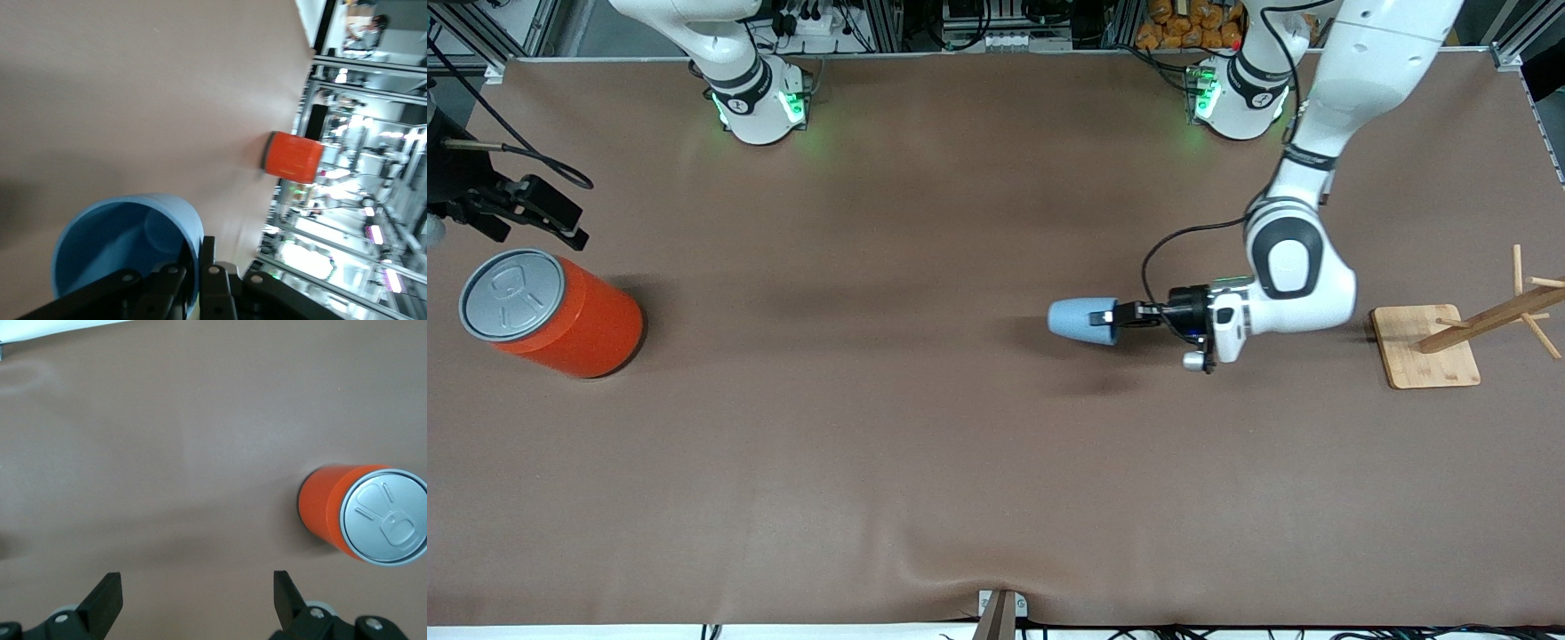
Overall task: Flip cup
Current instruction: 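Rotate the cup upright with the left gripper and lower it onto the table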
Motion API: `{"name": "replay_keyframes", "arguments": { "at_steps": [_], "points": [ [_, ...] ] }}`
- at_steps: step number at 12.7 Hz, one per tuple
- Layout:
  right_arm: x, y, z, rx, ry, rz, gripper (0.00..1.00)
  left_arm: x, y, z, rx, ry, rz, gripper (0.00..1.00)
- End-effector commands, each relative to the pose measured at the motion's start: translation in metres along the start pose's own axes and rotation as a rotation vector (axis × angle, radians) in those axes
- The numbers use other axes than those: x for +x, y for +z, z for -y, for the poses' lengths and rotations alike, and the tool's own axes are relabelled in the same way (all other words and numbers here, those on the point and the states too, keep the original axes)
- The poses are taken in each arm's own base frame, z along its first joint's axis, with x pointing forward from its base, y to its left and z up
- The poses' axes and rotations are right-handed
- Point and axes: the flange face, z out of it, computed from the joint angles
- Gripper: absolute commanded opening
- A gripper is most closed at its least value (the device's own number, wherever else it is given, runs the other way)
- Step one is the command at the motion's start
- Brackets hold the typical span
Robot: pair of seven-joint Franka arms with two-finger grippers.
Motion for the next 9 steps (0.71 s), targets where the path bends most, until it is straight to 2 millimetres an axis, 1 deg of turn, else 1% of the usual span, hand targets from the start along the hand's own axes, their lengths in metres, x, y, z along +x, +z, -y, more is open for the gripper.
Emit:
{"name": "replay_keyframes", "arguments": {
  "at_steps": [1, 2, 3, 4, 6, 7, 8, 9],
  "points": [
    [0.004, -0.004, -0.001, -0.017, 0.003, 0.009, 1.00, 0.011, -0.058, -0.022, 0.169, 0.032, -0.006, 0.00],
    [0.004, -0.004, -0.001, -0.017, 0.003, 0.010, 1.00, 0.016, -0.077, -0.028, 0.256, 0.036, -0.010, 0.00],
    [0.005, -0.004, -0.001, -0.017, 0.005, 0.009, 1.00, 0.022, -0.104, -0.030, 0.346, 0.065, -0.044, 0.00],
    [0.004, -0.004, -0.001, -0.017, 0.005, 0.010, 1.00, 0.027, -0.125, -0.024, 0.434, 0.097, -0.062, 0.00],
    [0.004, -0.003, -0.002, -0.017, 0.005, 0.012, 1.00, 0.036, -0.166, 0.000, 0.618, 0.153, -0.108, 0.00],
    [0.004, -0.003, -0.002, -0.017, 0.003, 0.012, 1.00, 0.038, -0.179, 0.008, 0.707, 0.189, -0.122, 0.00],
    [0.004, -0.004, -0.002, -0.017, 0.002, 0.010, 1.00, 0.042, -0.196, 0.021, 0.765, 0.194, -0.154, 0.00],
    [0.004, -0.004, -0.002, -0.017, -0.003, 0.011, 1.00, 0.043, -0.198, 0.030, 0.797, 0.203, -0.179, 0.00]
  ]
}}
